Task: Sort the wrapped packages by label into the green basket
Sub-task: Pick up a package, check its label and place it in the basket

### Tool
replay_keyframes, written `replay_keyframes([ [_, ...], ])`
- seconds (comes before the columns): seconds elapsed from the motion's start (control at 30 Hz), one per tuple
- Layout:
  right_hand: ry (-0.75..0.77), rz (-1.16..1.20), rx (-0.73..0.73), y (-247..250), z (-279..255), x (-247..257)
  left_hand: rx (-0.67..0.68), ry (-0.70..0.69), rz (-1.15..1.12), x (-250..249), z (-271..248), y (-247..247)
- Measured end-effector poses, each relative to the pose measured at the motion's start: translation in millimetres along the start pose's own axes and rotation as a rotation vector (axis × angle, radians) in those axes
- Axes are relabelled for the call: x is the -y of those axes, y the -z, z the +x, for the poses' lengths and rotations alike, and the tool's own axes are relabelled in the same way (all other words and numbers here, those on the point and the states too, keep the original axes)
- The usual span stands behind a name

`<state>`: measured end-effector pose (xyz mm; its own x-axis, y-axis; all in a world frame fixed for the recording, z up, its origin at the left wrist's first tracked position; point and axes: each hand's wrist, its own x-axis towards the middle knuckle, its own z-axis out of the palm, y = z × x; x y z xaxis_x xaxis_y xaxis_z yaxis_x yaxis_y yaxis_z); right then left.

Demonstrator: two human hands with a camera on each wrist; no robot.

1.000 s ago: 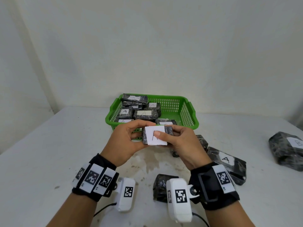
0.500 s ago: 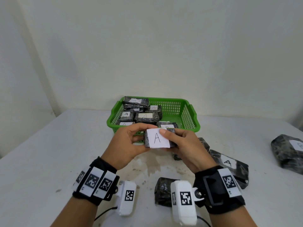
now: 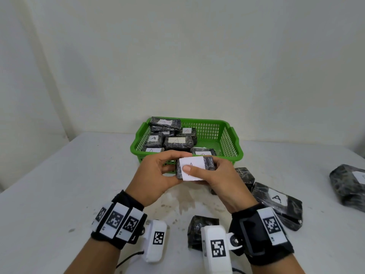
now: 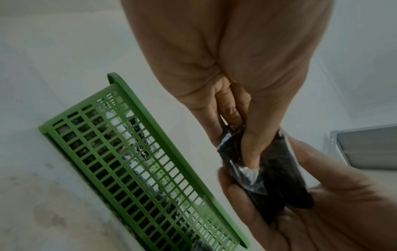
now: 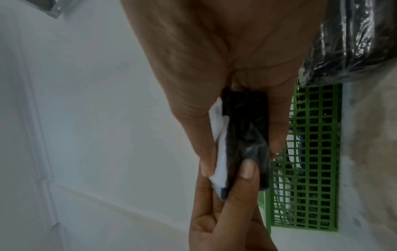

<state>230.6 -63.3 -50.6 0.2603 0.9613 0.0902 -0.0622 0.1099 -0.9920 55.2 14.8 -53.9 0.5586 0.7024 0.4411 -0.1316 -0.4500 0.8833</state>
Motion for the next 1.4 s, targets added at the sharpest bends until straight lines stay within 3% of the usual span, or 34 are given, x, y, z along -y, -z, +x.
replay_keyframes([
  [0.33, -0.030, 0.078, 0.038, 10, -1, 7, -0.050, -0.031, -0.078, 1, 2, 5],
  [0.5, 0.102, -0.011, -0.050, 17, 1, 8, 0.091, -0.020, -0.028, -2, -1, 8],
  [0.6, 0.194, -0.127, -0.017, 21, -1, 13, 0.057, -0.055, 0.009, -5, -1, 6],
  [0.73, 0.219, -0.058, 0.010, 16, -2, 13, 0.044, -0.025, 0.072, -3, 0, 5],
  [0.83, 0.126, 0.095, 0.013, 12, -2, 13, -0.033, -0.014, -0.036, -1, 1, 6],
  [0.97, -0.071, 0.141, 0.147, 7, -6, 18, -0.035, -0.023, -0.124, 2, 2, 3],
  [1.1, -0.020, 0.092, 0.189, 5, -6, 18, 0.030, -0.039, 0.014, -4, 0, -1],
  [1.4, 0.012, -0.057, 0.106, -5, -5, 10, 0.046, -0.093, 0.139, -6, -1, -5],
])
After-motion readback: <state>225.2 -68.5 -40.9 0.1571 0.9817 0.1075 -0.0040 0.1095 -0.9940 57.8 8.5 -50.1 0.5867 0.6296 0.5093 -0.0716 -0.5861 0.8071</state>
